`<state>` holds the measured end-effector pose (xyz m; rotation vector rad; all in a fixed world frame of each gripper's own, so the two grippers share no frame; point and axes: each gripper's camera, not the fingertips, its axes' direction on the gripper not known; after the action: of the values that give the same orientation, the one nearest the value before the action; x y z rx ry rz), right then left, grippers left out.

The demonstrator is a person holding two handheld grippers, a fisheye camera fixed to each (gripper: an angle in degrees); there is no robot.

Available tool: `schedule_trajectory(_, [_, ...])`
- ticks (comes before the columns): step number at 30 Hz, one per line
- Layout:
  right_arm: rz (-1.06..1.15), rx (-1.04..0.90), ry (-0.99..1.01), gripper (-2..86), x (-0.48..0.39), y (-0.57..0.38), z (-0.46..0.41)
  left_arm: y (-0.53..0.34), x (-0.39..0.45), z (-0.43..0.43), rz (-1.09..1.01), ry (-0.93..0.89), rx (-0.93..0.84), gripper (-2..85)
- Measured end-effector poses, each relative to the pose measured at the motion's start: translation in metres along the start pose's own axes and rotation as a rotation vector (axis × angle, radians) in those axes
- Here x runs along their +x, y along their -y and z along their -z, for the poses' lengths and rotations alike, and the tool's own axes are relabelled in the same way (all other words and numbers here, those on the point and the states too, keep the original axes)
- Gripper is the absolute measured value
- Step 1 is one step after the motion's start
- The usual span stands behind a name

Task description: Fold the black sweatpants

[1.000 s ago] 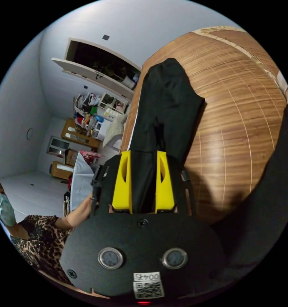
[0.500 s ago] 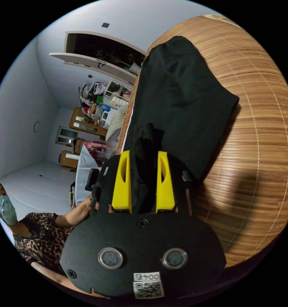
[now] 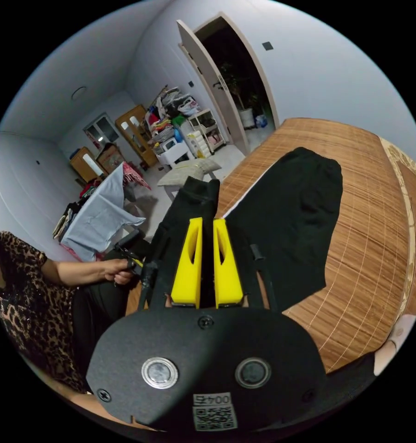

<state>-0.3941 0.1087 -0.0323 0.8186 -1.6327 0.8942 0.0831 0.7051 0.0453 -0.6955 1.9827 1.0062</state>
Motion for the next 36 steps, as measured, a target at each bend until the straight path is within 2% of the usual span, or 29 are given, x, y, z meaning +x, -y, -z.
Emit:
schedule_trajectory(8, [-0.039, 0.026, 0.058, 4.9, 0.001, -0.014, -0.020, -0.015, 0.000, 0.019, 0.043, -0.082, 0.123, 0.3])
schedule_trajectory(14, [-0.083, 0.043, 0.025, 5.0, 0.006, -0.022, -0.027, -0.033, 0.004, 0.035, 0.073, -0.100, 0.272, 0.2])
schedule_trajectory(20, [-0.328, -0.102, -0.128, 7.6, 0.038, -0.043, -0.078, -0.046, 0.030, 0.033, -0.042, -0.046, 0.317, 0.3])
schedule_trajectory(24, [-0.411, -0.008, -0.141, 12.1, 0.019, -0.063, -0.063, -0.061, 0.053, 0.032, -0.154, -0.008, 0.374, 0.4])
schedule_trajectory(29, [-0.422, 0.016, 0.006, 11.4, -0.045, -0.103, -0.056, -0.071, 0.077, 0.016, -0.237, 0.056, 0.325, 1.2])
schedule_trajectory(31, [-0.406, -0.035, 0.060, 11.5, -0.082, -0.125, -0.075, -0.073, 0.093, -0.002, -0.268, 0.153, 0.248, 1.8])
schedule_trajectory(36, [-0.358, -0.238, -0.054, 11.3, -0.137, -0.161, -0.124, -0.087, 0.128, -0.035, -0.401, 0.289, 0.156, 2.2])
